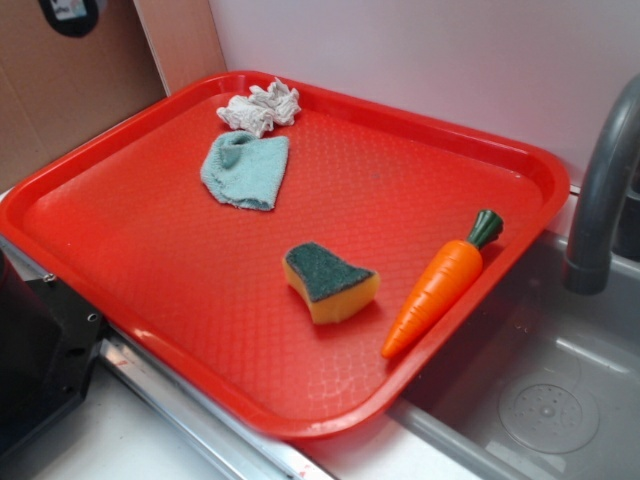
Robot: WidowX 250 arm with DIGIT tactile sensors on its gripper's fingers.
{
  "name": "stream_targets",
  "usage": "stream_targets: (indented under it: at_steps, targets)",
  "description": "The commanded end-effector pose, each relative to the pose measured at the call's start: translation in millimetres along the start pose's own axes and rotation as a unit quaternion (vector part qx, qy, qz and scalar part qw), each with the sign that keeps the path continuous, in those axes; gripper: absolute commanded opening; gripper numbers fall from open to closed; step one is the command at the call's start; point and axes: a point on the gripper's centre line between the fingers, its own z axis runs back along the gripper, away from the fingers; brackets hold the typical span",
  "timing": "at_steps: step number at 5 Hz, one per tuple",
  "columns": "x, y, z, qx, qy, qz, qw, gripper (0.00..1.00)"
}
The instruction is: Grab the green sponge.
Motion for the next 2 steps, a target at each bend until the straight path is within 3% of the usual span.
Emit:
stream_targets:
  at_steps: [1, 2]
  targets:
    - [23, -27, 1, 0.090, -0.052, -0.241, 0.965, 1.00]
    - [28, -32, -12, 0.099, -0.055, -0.310, 0.944, 1.00]
